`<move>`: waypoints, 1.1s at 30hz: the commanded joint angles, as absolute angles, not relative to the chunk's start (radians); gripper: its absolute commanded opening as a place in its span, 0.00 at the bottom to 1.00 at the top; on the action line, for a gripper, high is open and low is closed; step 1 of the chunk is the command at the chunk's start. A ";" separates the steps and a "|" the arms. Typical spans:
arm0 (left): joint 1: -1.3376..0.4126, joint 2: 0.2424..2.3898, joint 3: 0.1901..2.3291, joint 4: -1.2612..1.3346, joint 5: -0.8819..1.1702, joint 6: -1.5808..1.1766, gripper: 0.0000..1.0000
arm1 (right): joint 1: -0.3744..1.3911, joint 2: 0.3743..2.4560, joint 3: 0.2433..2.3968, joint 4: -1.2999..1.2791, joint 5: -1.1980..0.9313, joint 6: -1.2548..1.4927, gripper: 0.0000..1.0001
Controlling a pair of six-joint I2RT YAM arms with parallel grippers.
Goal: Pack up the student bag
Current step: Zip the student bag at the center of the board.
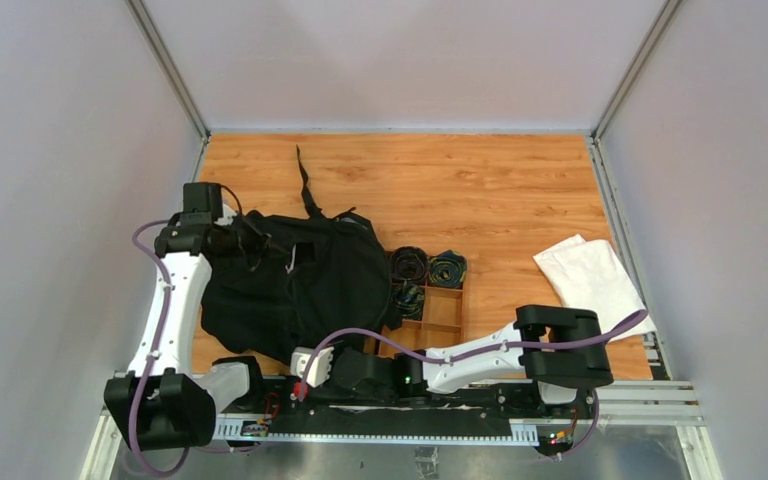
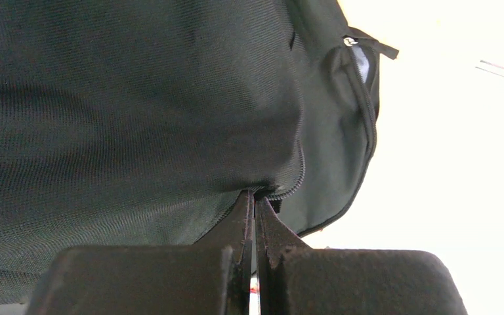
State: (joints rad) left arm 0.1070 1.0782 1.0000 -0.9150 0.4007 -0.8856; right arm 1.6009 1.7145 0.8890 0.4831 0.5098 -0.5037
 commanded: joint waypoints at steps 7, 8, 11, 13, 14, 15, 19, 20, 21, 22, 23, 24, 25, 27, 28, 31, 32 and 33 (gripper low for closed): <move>0.081 1.086 1.093 -0.639 0.402 -0.911 0.00 | 1.638 1.721 0.932 0.270 0.497 -0.443 0.17; 0.072 1.074 1.081 -0.638 0.402 -0.896 0.00 | 1.635 1.711 0.947 0.252 0.507 -0.429 0.35; 0.045 1.031 1.046 -0.638 0.399 -0.860 0.00 | 1.614 1.654 0.984 0.215 0.497 -0.386 0.60; 0.028 1.002 1.025 -0.638 0.398 -0.838 0.00 | 1.593 1.612 1.015 0.179 0.469 -0.347 0.67; 0.018 0.990 1.020 -0.638 0.396 -0.823 0.00 | 1.582 1.597 1.036 0.147 0.437 -0.333 0.67; 0.012 0.978 1.015 -0.639 0.396 -0.814 0.00 | 1.572 1.584 1.064 0.106 0.398 -0.319 0.67; -0.037 0.952 1.005 -0.639 0.394 -0.764 0.00 | 1.552 1.551 1.168 -0.044 0.268 -0.232 0.67; -0.046 0.952 1.003 -0.638 0.394 -0.752 0.00 | 1.548 1.539 1.185 -0.054 0.265 -0.189 0.66; -0.051 0.953 1.002 -0.639 0.395 -0.730 0.00 | 1.539 1.526 1.193 -0.055 0.265 -0.153 0.64; -0.055 0.955 1.000 -0.640 0.399 -0.712 0.00 | 1.520 1.508 1.196 -0.054 0.259 -0.118 0.61; -0.059 0.960 0.997 -0.640 0.403 -0.695 0.00 | 1.491 1.489 1.195 -0.052 0.250 -0.067 0.56; -0.060 0.964 0.991 -0.638 0.409 -0.678 0.00 | 1.450 1.467 1.191 -0.053 0.221 -0.007 0.51; -0.062 0.968 0.987 -0.638 0.415 -0.664 0.00 | 1.392 1.444 1.182 -0.049 0.167 0.060 0.47; -0.062 0.975 0.985 -0.637 0.429 -0.636 0.00 | 1.257 1.408 1.139 0.029 -0.032 0.193 0.48; -0.063 0.975 0.985 -0.636 0.437 -0.624 0.00 | 1.196 1.397 1.109 0.088 -0.109 0.257 0.51; -0.063 0.974 0.992 -0.634 0.471 -0.580 0.00 | 1.094 1.392 1.041 0.275 -0.208 0.360 0.54; -0.063 0.974 0.996 -0.635 0.485 -0.565 0.00 | 1.068 1.408 1.050 0.288 -0.241 0.370 0.55; -0.064 0.975 0.998 -0.635 0.500 -0.550 0.00 | 1.052 1.438 1.072 0.286 -0.274 0.379 0.56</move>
